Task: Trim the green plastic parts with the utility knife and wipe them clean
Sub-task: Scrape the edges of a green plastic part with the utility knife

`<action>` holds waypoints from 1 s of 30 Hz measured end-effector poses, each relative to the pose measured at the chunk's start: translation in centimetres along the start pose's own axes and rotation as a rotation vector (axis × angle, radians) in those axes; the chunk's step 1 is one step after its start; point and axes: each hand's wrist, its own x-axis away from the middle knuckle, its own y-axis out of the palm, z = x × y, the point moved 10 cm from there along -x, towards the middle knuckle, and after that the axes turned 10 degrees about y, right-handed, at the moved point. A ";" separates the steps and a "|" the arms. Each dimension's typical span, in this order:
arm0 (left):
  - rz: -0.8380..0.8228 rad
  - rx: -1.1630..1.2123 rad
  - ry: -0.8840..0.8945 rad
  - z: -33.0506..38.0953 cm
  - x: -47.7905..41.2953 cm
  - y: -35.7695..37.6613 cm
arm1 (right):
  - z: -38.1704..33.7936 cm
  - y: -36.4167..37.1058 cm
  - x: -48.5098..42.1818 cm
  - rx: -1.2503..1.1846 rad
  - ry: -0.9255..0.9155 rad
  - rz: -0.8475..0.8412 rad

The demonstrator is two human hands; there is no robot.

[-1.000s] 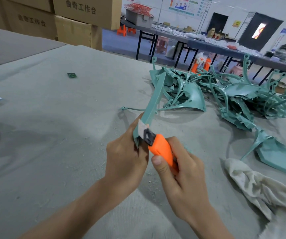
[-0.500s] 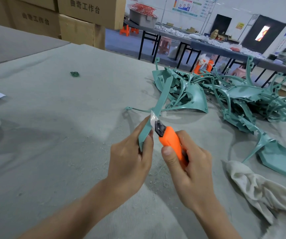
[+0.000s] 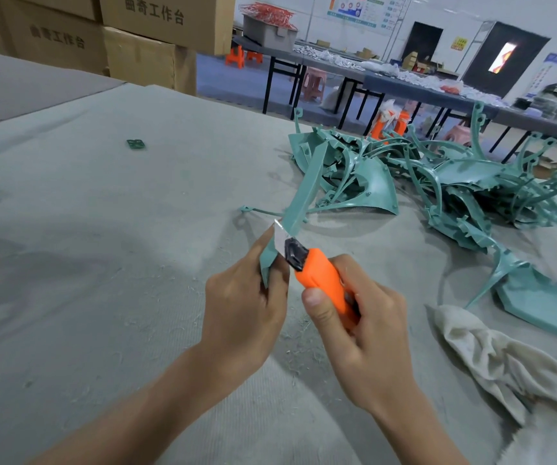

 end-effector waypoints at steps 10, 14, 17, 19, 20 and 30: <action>-0.064 0.028 0.005 0.2 0.8 0.9 | 0.6 -0.9 -0.3 -0.035 -0.042 0.008; -0.042 0.013 0.033 0.5 0.7 0.7 | 1.0 -0.8 -0.7 -0.053 -0.018 0.010; -0.072 -0.002 0.061 0.8 0.9 1.0 | 1.6 -1.4 -1.3 -0.088 0.009 0.027; -0.074 0.010 0.048 0.5 1.1 1.0 | 1.3 -1.0 -0.8 -0.091 -0.031 -0.011; -0.068 0.017 0.037 0.4 1.1 1.0 | 1.2 -0.8 -0.6 -0.094 -0.046 -0.030; -0.079 -0.045 0.078 1.3 0.9 0.7 | 2.3 -1.4 -1.7 -0.141 0.063 0.064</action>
